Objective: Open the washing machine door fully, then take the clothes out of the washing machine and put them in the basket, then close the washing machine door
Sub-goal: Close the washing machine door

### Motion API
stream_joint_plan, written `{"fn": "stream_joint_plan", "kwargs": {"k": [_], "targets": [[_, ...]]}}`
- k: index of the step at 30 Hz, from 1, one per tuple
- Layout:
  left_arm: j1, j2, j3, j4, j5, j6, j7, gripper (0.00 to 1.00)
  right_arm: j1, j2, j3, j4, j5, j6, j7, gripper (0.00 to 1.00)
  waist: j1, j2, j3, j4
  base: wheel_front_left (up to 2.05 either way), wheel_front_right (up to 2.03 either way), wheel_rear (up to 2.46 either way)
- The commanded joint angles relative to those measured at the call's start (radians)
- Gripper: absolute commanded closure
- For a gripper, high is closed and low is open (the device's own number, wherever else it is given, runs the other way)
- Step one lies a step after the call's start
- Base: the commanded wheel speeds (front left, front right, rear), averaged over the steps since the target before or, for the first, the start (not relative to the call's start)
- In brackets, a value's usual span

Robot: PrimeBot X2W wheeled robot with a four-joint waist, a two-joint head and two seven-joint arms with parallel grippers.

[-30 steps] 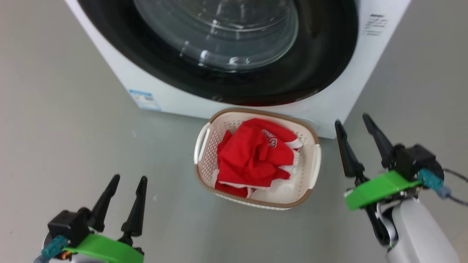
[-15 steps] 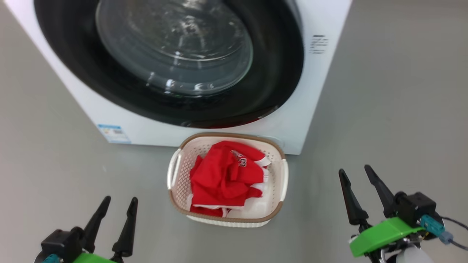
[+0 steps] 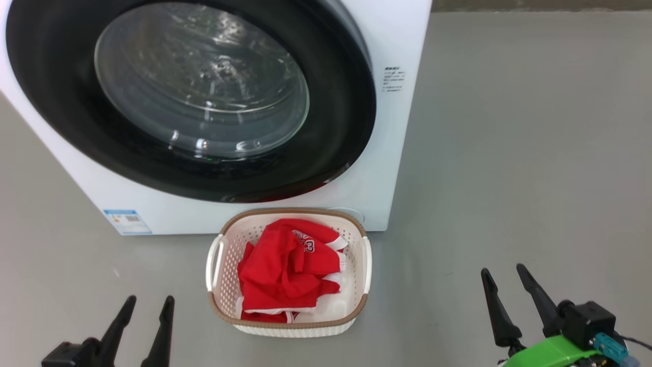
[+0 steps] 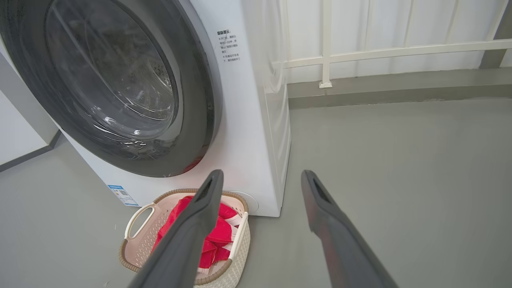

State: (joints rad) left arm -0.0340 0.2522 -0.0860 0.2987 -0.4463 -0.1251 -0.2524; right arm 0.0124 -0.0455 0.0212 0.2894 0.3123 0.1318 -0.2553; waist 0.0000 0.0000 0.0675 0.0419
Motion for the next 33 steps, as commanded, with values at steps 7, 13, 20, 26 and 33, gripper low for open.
{"fn": "stream_joint_plan", "kwargs": {"k": [7,13,20,26,33], "targets": [[0.018,0.02,0.063,-0.02,0.023,-0.006,-0.009,0.0,0.048,-0.005,-0.003,-0.035,0.004,-0.001,-0.006,0.0,0.0,0.0,-0.032,-0.028,0.0,0.0,0.0],[0.037,0.014,0.073,-0.024,0.034,-0.006,-0.009,0.0,0.084,-0.005,-0.02,-0.043,0.003,-0.001,-0.006,0.0,0.0,0.0,-0.042,-0.035,0.0,0.0,0.0],[0.036,0.012,0.08,-0.024,0.038,-0.006,-0.009,0.0,0.084,-0.005,-0.025,-0.046,0.006,-0.001,-0.006,0.0,0.0,0.0,-0.038,-0.041,0.0,0.0,0.0],[0.036,0.01,0.081,-0.024,0.039,-0.006,-0.009,0.0,0.085,-0.005,-0.026,-0.046,0.011,-0.001,-0.006,0.0,0.0,0.0,-0.044,-0.042,0.0,0.0,0.0],[0.036,0.01,0.082,-0.024,0.038,-0.006,-0.009,0.0,0.086,-0.005,-0.023,-0.046,0.014,-0.001,-0.006,0.0,0.0,0.0,-0.046,-0.04,0.0,0.0,0.0]]}}
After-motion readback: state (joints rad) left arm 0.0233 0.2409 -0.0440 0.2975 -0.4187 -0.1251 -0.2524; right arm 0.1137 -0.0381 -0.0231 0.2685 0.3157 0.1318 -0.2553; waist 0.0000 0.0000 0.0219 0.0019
